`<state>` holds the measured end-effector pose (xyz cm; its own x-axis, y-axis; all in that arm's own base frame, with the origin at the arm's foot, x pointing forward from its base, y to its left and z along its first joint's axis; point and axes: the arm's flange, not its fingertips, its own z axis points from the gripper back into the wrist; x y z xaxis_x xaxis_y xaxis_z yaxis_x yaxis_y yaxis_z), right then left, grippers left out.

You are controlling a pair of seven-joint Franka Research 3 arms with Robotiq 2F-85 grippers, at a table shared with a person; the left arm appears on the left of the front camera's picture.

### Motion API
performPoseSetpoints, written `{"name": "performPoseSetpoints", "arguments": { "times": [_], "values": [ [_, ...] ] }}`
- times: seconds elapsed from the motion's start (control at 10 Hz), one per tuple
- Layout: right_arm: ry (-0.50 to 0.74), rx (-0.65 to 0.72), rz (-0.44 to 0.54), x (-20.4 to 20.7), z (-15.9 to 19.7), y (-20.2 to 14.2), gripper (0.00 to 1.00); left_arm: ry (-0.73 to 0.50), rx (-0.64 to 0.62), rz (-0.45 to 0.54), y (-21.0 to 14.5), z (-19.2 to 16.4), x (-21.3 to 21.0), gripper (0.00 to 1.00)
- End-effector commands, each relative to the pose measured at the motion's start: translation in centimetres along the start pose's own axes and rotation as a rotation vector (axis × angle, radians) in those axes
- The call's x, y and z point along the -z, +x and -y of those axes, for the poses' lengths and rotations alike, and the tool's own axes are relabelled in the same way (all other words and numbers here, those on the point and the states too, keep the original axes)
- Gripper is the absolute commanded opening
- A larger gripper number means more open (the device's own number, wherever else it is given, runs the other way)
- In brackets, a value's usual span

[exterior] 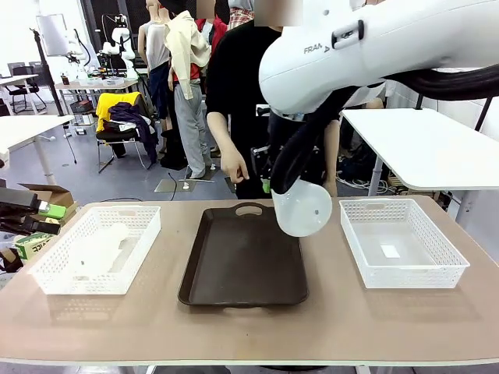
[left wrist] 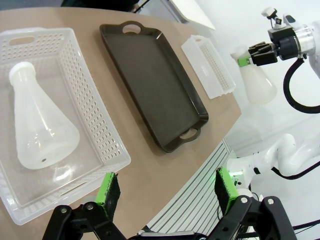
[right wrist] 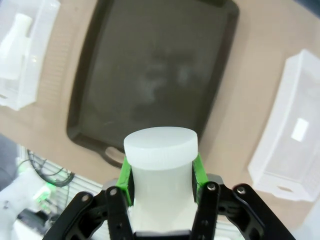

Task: Prepare the laboratory tools.
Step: While moving the picked Big flask to the Handle tray indicated by the person, stop as directed by the person.

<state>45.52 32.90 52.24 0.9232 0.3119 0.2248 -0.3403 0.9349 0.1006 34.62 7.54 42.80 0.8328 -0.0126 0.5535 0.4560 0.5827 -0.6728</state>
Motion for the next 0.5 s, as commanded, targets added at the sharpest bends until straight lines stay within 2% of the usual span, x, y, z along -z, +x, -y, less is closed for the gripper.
{"name": "performPoseSetpoints", "arguments": {
  "times": [0.0, 0.4],
  "values": [
    [-0.013, 0.021, -0.019, 0.7, -1.2, 1.7, 0.00, -0.019, 0.018, 0.019, -0.1, -0.2, 0.0, 1.00],
    [0.008, 0.017, -0.024, 3.4, -2.4, 3.4, 0.00, -0.019, 0.018, 0.019, -0.1, -0.2, 0.0, 1.00]
  ]
}}
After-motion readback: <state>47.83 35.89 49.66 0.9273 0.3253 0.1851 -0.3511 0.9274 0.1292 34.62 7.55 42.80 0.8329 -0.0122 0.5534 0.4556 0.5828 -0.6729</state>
